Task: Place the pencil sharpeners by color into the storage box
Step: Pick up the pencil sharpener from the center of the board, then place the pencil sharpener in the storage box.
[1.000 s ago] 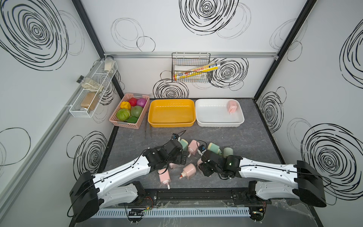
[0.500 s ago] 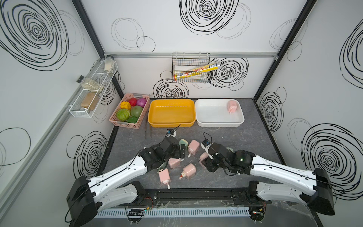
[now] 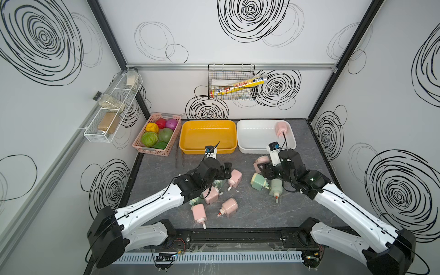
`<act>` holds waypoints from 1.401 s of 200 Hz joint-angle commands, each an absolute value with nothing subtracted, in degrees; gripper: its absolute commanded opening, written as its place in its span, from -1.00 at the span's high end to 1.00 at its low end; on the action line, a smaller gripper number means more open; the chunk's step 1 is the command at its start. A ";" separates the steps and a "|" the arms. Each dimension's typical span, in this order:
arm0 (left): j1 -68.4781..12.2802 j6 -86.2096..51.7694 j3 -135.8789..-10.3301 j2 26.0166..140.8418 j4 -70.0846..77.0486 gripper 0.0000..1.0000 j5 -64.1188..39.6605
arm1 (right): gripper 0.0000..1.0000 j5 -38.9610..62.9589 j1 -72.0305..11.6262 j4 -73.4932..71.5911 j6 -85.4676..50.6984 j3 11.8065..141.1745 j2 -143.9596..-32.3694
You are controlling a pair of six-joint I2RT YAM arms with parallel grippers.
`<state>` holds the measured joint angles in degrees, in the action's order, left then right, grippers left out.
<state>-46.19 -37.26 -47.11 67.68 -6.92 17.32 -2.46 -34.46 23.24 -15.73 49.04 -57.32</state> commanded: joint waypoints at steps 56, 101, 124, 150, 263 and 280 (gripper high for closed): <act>-41.07 -32.39 -54.74 79.68 3.21 -0.99 14.73 | 1.00 8.25 -17.75 9.70 -11.00 55.70 -70.31; -37.27 -31.00 -58.62 85.46 5.44 -0.98 10.93 | 1.00 10.18 -11.91 7.98 -9.78 61.26 -79.80; -35.94 -29.63 -61.41 89.23 5.11 -0.98 10.49 | 1.00 10.20 -8.38 7.81 -9.58 63.97 -83.85; -34.54 -28.89 -64.70 93.23 3.86 -0.98 11.93 | 1.00 8.36 -7.03 9.12 -7.73 68.20 -88.23; -30.59 -27.75 -78.98 109.09 -0.19 -0.98 6.21 | 1.00 1.21 -7.38 19.15 -4.18 88.84 -105.27; -30.59 -26.77 -81.81 111.61 -1.33 -0.98 6.02 | 1.00 -0.88 -7.94 21.27 -3.49 92.59 -108.53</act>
<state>-31.22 -28.73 -77.25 108.29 -0.47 7.94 3.09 -7.14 17.23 -5.04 87.33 -105.38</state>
